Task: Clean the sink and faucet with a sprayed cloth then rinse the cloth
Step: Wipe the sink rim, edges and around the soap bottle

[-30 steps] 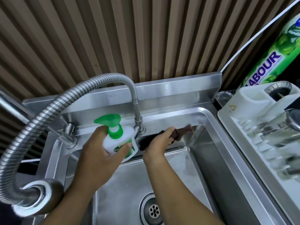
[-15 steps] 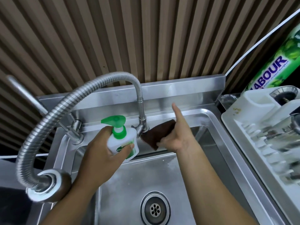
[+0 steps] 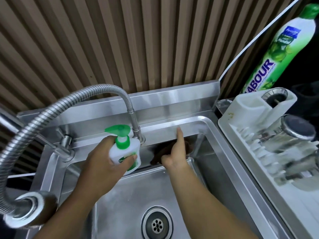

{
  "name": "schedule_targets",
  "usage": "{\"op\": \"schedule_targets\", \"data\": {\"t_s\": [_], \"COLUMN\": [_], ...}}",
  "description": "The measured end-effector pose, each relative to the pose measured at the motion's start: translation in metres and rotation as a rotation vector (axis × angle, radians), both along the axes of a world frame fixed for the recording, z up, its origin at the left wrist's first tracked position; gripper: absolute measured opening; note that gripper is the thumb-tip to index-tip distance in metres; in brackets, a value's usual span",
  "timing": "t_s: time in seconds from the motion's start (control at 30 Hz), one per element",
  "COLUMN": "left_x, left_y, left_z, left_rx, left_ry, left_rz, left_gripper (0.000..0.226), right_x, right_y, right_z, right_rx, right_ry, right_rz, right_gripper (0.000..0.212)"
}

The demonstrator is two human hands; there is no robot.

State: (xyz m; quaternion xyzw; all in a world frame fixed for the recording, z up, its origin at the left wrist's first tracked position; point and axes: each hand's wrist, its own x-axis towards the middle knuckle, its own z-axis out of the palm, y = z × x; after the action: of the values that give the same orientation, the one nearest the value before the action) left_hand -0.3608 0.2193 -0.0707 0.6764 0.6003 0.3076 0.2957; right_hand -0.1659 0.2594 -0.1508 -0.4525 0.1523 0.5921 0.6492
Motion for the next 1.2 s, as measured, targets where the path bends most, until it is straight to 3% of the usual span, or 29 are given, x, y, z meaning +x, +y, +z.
{"op": "schedule_targets", "data": {"t_s": [0.07,0.2,0.33,0.47,0.57,0.77,0.9,1.07,1.2], "left_x": [0.002,0.008,0.009,0.009,0.009,0.007,0.008,0.009,0.009], "left_y": [0.005,0.009,0.009,0.008,0.008,0.008,0.009,0.009,0.009], "left_z": [-0.001,-0.001,-0.002,-0.003,-0.002,-0.004,-0.005,-0.005,-0.006], "left_rx": [0.004,0.003,-0.011,-0.029,-0.035,-0.047,-0.049,-0.039,-0.048], "left_ry": [0.02,0.055,0.076,0.079,0.083,0.056,0.044,0.049,0.05], "left_rz": [-0.013,-0.038,-0.04,-0.026,-0.03,-0.03,-0.023,-0.032,-0.016], "left_gripper": [0.04,0.042,0.04,0.04,0.04,0.039,0.04,0.041,0.041], "right_x": [0.01,0.033,0.055,0.027,0.002,0.001,0.029,0.047,0.007], "right_y": [-0.002,0.001,0.013,0.01,0.002,0.009,0.014,0.015,0.017], "right_z": [-0.012,0.008,0.03,0.02,-0.004,-0.014,0.012,0.014,-0.007], "right_rx": [0.009,0.062,-0.01,0.034,-0.079,-0.212,-0.073,-0.038,-0.106], "right_ry": [-0.038,-0.11,-0.163,-0.044,0.135,0.207,0.199,0.131,0.189], "right_rz": [-0.027,-0.051,-0.173,-0.358,-0.303,-0.088,-0.231,-0.333,-0.26], "right_gripper": [0.094,0.066,0.068,0.059,0.064,0.05,0.035,0.031,0.045]}}
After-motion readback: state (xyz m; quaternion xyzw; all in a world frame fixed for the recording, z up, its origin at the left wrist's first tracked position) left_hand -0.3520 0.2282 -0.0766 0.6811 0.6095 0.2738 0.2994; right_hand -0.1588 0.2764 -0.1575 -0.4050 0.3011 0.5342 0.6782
